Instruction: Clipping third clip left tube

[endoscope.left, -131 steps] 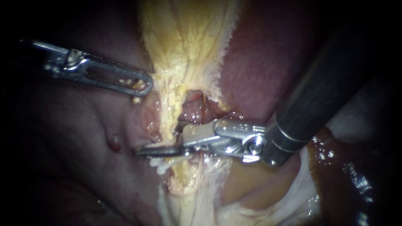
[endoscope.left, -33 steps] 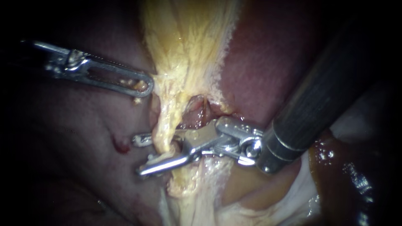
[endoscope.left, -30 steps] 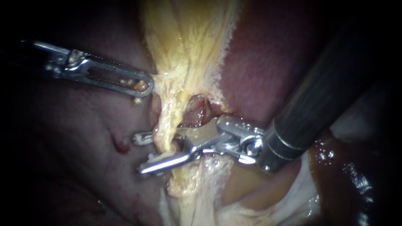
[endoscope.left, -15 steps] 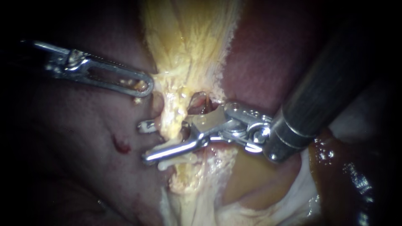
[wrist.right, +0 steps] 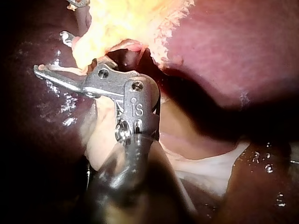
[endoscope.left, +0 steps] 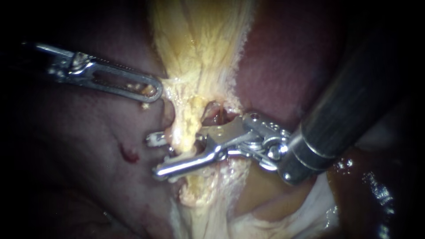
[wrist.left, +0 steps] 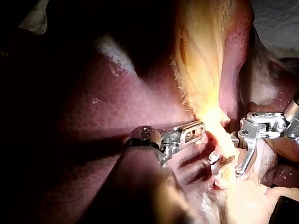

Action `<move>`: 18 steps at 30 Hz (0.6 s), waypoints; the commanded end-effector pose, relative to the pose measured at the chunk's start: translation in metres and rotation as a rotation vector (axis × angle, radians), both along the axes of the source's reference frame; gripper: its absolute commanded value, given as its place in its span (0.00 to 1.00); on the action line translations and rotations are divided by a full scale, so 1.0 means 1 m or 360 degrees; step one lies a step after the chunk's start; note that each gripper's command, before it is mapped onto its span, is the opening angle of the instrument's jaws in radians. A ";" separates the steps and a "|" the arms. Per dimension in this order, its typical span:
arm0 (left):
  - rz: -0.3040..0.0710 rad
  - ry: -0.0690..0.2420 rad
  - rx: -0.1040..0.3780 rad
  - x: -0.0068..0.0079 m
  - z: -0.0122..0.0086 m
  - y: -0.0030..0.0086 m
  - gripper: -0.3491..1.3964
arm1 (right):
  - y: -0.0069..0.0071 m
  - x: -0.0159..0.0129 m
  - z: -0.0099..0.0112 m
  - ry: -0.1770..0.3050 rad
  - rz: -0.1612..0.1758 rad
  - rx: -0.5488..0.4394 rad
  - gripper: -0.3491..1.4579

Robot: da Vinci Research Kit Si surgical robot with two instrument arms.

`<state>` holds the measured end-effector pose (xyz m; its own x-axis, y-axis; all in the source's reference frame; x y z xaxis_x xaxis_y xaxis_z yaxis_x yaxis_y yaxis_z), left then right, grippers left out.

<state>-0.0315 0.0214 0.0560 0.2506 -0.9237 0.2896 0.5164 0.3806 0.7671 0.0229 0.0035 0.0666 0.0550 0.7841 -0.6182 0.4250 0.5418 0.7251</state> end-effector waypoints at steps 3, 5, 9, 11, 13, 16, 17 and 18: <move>0.0000 -0.0001 0.0000 0.0000 0.0001 0.0000 0.00 | 0.0003 -0.0003 -0.0002 0.0004 0.0002 0.0006 0.47; 0.0000 -0.0001 0.0000 0.0000 0.0001 0.0000 0.00 | 0.0004 -0.0003 -0.0001 0.0004 0.0003 0.0007 0.47; 0.0000 -0.0001 0.0000 0.0000 0.0001 0.0000 0.00 | 0.0004 -0.0002 -0.0001 0.0004 0.0003 0.0006 0.47; 0.0000 -0.0001 0.0000 0.0000 0.0001 0.0000 0.00 | 0.0004 -0.0002 -0.0001 0.0008 0.0006 0.0011 0.47; -0.0001 0.0000 0.0000 -0.0001 0.0001 0.0000 0.00 | 0.0004 -0.0001 -0.0001 0.0011 0.0010 0.0017 0.46; -0.0001 0.0000 -0.0001 -0.0001 0.0002 0.0000 0.00 | 0.0004 -0.0001 0.0000 0.0019 0.0017 0.0027 0.46; -0.0001 0.0000 -0.0001 -0.0001 0.0002 0.0000 0.00 | 0.0004 -0.0001 0.0000 0.0019 0.0018 0.0027 0.46; -0.0001 0.0000 -0.0001 -0.0001 0.0002 -0.0001 0.00 | 0.0005 -0.0001 0.0001 0.0019 0.0018 0.0028 0.46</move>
